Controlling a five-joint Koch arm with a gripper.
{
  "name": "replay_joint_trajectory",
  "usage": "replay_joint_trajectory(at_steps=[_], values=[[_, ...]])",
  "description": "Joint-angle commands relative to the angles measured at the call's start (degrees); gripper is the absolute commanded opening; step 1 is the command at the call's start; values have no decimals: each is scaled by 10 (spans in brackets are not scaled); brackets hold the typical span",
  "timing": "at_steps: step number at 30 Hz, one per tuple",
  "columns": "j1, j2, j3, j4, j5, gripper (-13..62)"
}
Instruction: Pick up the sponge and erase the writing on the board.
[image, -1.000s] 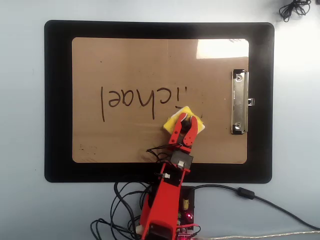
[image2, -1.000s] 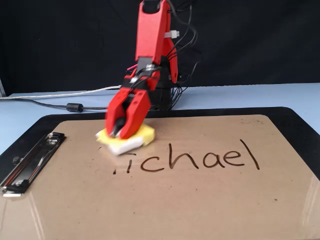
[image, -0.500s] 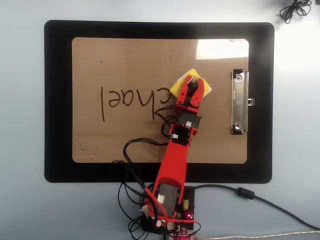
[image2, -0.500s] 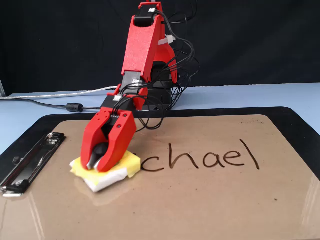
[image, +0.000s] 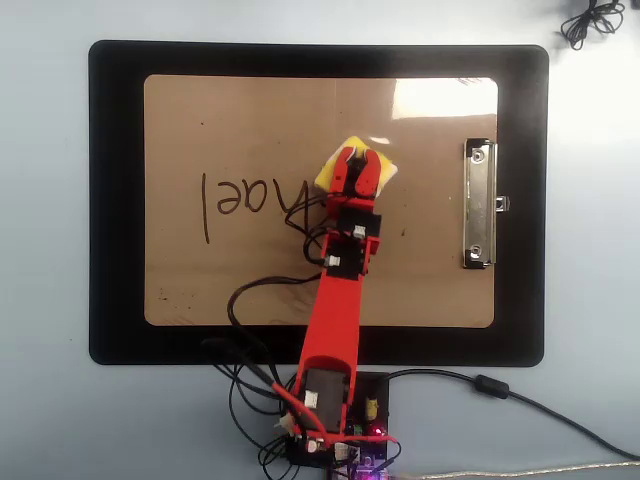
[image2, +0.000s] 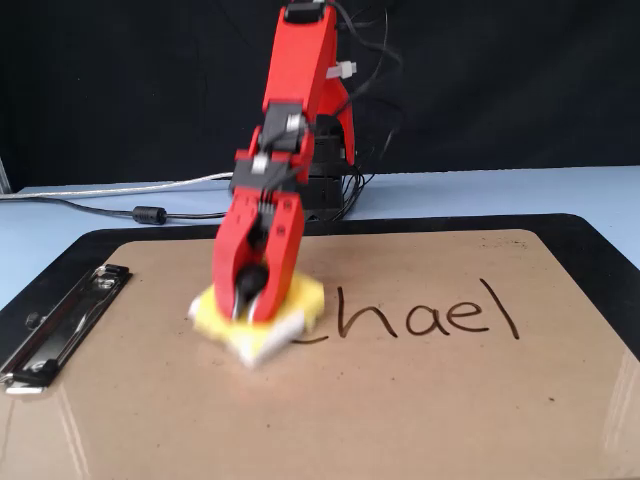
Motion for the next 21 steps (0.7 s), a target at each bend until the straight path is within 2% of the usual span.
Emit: replay_joint_trajectory(at_steps=[1,4,8,11,14,18,21], values=[[2,-28,-14,1,-8,-81],[4,22,49,4,-6,-80],[4,201,229,5,-5,-80],[-2,287,304,3,-7,-80],[-31,245,279,-6,-10,-80],[-49,87,121,-8,-10,-80],[-50,23,47,-3,-10,-80]])
